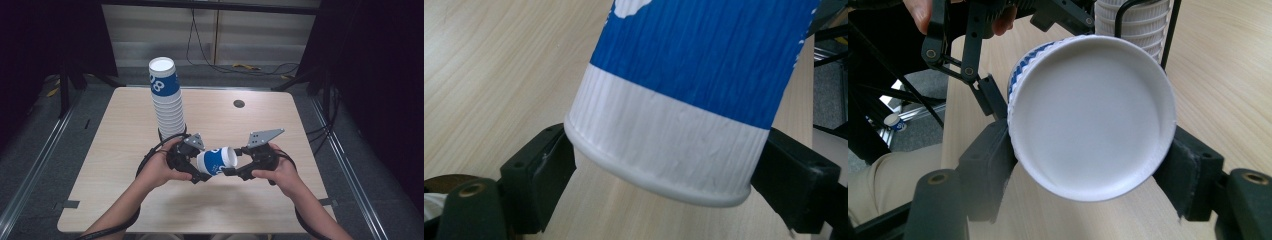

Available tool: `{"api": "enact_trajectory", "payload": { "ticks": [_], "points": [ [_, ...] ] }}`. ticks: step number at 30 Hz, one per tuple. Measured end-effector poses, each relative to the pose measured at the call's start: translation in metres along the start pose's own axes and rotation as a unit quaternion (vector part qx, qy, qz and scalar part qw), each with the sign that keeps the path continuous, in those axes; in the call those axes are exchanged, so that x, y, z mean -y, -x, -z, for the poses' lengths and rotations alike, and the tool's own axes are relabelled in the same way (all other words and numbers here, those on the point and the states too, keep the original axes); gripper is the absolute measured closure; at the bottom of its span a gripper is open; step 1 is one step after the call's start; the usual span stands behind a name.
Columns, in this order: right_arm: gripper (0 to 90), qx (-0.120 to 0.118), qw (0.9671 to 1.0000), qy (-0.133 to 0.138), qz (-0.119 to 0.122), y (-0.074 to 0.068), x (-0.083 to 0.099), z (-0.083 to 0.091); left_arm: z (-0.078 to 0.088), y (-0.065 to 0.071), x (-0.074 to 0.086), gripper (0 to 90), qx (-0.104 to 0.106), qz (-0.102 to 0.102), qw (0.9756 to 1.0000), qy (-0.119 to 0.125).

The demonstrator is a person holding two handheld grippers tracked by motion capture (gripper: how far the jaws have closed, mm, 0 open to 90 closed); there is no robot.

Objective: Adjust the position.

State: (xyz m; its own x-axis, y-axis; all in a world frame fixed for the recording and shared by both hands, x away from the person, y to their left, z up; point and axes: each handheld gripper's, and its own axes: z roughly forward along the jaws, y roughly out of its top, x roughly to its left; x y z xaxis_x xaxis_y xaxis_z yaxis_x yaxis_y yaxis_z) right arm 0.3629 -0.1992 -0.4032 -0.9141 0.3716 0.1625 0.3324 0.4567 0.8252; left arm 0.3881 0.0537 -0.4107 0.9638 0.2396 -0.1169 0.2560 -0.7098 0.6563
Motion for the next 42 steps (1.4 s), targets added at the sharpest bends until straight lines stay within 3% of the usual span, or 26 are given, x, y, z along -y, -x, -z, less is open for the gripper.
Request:
{"api": "enact_trajectory", "payload": {
  "ticks": [15, 19, 42],
  "points": [
    [28.8, -0.007, 0.9999, 0.004, -0.007, 0.0007, 0.0014, -0.0017, 0.0011, 0.0019, -0.003, 14.7, -0.01, -0.022, 0.9997, 0.004],
    [28.8, -0.007, 0.9999, 0.003, -0.007, 0.0013, 0.0021, -0.0023, 0.0012, 0.0019, -0.0049, 14.5, -0.011, -0.03, 0.9995, -0.004],
    [28.8, -0.014, 0.9997, 0.008, -0.017, 0.0016, 0.0031, -0.0032, 0.001, 0.0019, -0.0056, 10.6, -0.013, -0.031, 0.9994, 0.006]
  ]
}}
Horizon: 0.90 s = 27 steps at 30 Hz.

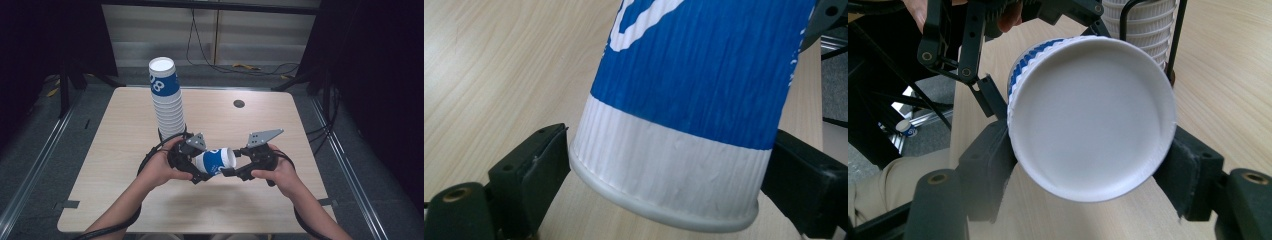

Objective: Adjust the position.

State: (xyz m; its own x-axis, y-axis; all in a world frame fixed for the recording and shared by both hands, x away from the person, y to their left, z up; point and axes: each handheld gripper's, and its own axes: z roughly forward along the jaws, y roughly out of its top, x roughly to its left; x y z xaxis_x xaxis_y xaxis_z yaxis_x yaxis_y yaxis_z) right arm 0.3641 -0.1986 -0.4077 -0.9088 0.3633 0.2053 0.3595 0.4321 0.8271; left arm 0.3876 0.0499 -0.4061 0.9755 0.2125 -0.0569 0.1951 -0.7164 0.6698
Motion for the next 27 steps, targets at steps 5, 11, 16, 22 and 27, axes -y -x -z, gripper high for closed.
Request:
{"api": "enact_trajectory", "payload": {
  "ticks": [5, 11, 16, 22, 27],
  "points": [
    [28.8, -0.004, 1.0, -0.001, -0.001, 0.0, 0.0, -0.001, 0.001, 0.001, -0.001, 10.7, -0.002, -0.013, 0.9999, 0.002],
    [28.8, -0.005, 1.0, 0.001, -0.004, 0.001, 0.001, -0.001, 0.002, 0.003, -0.002, 15.6, -0.002, -0.026, 0.9997, 0.004],
    [28.7, -0.01, 0.9998, 0.006, -0.016, 0.002, 0.001, -0.001, 0.005, 0.003, -0.003, 17.9, 0.0, -0.028, 0.9996, 0.006],
    [28.5, -0.012, 0.9999, 0.005, -0.01, 0.001, 0.0, -0.002, 0.009, 0.003, -0.004, 20.6, 0.001, -0.031, 0.9995, -0.009],
    [27.0, -0.008, 1.0, -0.002, -0.002, 0.0, 0.0, -0.004, 0.012, 0.004, -0.006, 22.0, -0.001, -0.041, 0.9988, -0.025]
  ]
}}
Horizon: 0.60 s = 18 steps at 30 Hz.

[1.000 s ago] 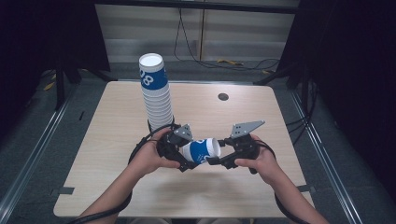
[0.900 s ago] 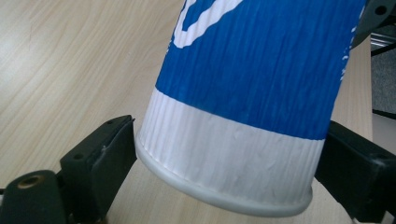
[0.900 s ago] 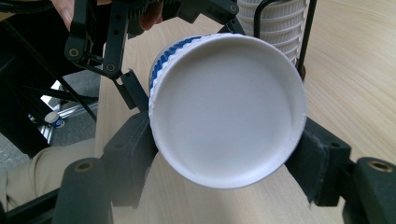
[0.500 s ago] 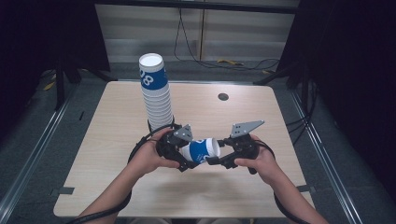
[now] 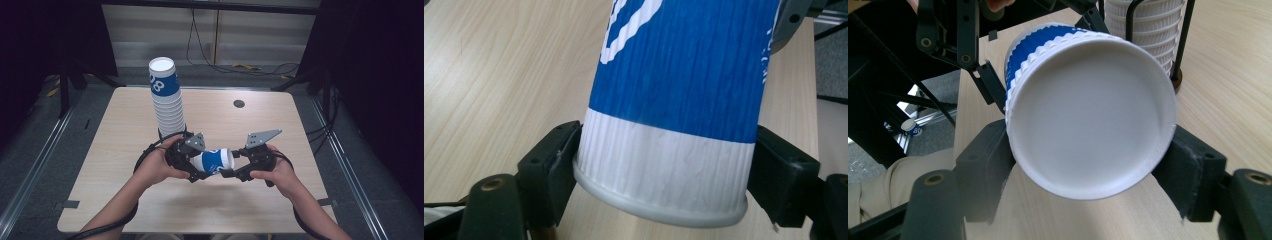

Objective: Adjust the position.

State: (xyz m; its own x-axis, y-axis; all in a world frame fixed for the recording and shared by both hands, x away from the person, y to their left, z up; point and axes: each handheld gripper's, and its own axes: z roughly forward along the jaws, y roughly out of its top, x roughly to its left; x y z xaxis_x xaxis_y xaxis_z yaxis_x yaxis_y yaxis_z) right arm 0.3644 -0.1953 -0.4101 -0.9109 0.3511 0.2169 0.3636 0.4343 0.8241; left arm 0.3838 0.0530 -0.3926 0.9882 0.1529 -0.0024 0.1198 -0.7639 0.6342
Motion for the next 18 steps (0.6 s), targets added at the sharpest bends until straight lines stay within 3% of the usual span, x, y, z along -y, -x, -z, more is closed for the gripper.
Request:
{"api": "enact_trajectory", "payload": {
  "ticks": [11, 13, 18],
  "points": [
    [18.1, 0.02, 0.9991, -0.026, 0.026, -0.0019, -0.0029, -0.0016, 0.0006, 0.0015, -0.0021, 23.0, 0.0, -0.008, 0.9993, -0.036],
    [18.0, 0.014, 0.9991, -0.03, 0.026, -0.0024, -0.0035, -0.0013, 0.0009, 0.0013, -0.0026, 22.9, -0.001, -0.009, 0.9991, -0.042],
    [15.6, 0.025, 0.9969, -0.061, 0.042, -0.0053, -0.0052, -0.0025, 0.0013, 0.0008, -0.0049, 22.8, -0.001, -0.01, 0.998, -0.062]
  ]
}}
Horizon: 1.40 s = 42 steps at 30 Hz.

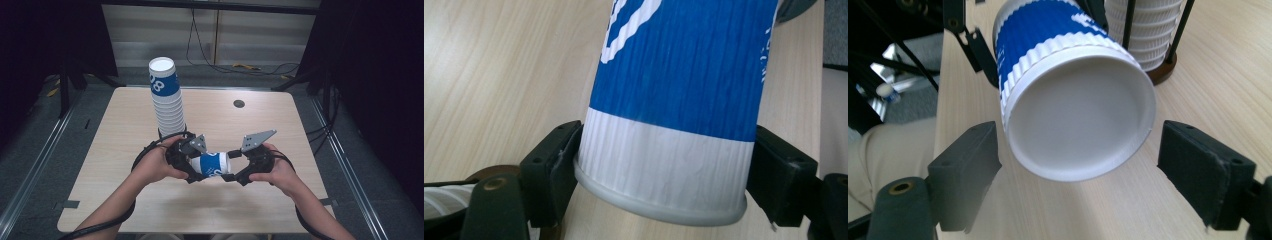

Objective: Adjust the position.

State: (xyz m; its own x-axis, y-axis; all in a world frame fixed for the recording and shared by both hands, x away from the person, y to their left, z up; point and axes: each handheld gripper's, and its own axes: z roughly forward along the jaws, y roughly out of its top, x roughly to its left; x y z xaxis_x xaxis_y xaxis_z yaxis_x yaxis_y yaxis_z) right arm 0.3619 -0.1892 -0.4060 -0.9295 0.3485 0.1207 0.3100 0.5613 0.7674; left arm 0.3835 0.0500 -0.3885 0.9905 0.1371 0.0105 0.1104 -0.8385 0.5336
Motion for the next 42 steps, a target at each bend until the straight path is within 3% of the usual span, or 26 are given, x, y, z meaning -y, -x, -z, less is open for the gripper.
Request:
{"api": "enact_trajectory", "payload": {
  "ticks": [16, 27, 42],
  "points": [
    [14.0, 0.015, 0.9963, -0.078, 0.034, -0.001, -0.008, -0.001, -0.001, 0.002, -0.007, 22.6, 0.001, -0.005, 0.9983, -0.057],
    [14.1, 0.016, 0.9945, -0.095, 0.042, -0.001, -0.011, -0.001, -0.004, 0.004, -0.012, 22.5, 0.001, -0.02, 0.9964, -0.082],
    [16.0, 0.011, 0.9913, -0.122, 0.047, -0.003, -0.017, -0.003, -0.006, 0.007, -0.016, 22.4, -0.001, -0.023, 0.9948, -0.099]
  ]
}}
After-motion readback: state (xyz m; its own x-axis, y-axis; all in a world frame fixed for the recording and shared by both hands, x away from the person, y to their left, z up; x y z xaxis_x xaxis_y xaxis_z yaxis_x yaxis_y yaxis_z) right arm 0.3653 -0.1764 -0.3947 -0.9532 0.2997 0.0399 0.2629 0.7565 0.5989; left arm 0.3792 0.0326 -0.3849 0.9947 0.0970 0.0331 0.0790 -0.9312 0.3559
